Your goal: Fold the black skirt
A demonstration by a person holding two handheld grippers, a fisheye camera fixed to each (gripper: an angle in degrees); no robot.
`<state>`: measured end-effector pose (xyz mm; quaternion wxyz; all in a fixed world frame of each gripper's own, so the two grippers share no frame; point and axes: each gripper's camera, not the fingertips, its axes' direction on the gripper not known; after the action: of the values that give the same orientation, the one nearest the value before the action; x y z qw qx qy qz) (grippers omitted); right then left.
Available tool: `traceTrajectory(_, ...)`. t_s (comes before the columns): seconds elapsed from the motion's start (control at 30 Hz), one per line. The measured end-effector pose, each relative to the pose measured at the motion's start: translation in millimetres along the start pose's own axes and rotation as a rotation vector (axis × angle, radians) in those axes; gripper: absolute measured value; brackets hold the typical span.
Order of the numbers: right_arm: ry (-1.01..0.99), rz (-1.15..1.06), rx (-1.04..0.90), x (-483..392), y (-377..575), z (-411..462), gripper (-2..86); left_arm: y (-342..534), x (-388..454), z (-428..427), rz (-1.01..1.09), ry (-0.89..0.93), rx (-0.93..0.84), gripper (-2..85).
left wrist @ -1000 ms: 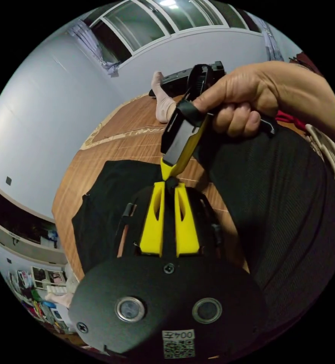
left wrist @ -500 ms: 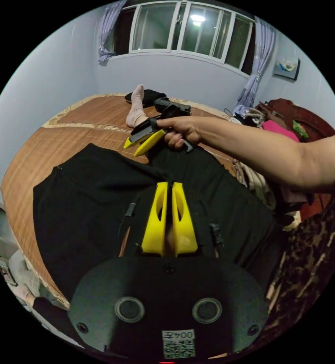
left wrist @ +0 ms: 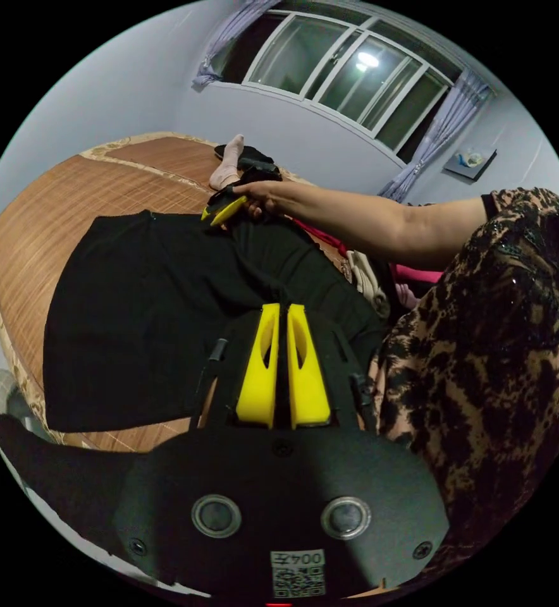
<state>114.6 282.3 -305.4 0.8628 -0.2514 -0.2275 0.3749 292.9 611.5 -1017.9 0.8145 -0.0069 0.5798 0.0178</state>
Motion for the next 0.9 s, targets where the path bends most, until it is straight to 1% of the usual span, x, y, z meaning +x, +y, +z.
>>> traceTrajectory(0.03,0.025,0.002,0.049,-3.1,2.8,-6.1,10.2,4.6,-4.5,-5.9,-0.016,-0.001,0.005,1.9)
traceTrajectory(0.1,0.056,0.008,0.088,-7.2,5.5,-12.0,10.4,11.0,-11.1,-15.4,-0.040,-0.005,0.016,1.9)
traceTrajectory(0.23,0.148,0.014,0.087,-20.7,3.9,-17.7,10.6,23.1,-26.7,-38.9,-0.083,-0.009,0.048,1.9)
traceTrajectory(0.47,0.238,0.020,0.008,-39.6,-13.2,-10.5,9.7,43.8,-49.3,-74.2,-0.134,-0.017,0.079,1.9)
traceTrajectory(0.53,0.312,0.014,-0.025,-51.0,-21.3,-2.5,9.6,49.7,-52.6,-83.9,-0.144,-0.009,0.082,1.9)
traceTrajectory(0.67,0.390,0.002,-0.094,-64.3,-33.6,11.2,9.7,56.3,-52.9,-99.8,-0.141,-0.013,0.079,1.9)
traceTrajectory(0.8,0.427,0.009,-0.101,-72.2,-40.6,11.6,6.6,63.8,-56.8,-118.6,-0.147,-0.015,0.081,2.0)
traceTrajectory(0.9,0.382,0.014,-0.103,-73.4,-42.5,8.8,2.3,68.7,-60.7,-131.3,-0.160,-0.006,0.082,2.0)
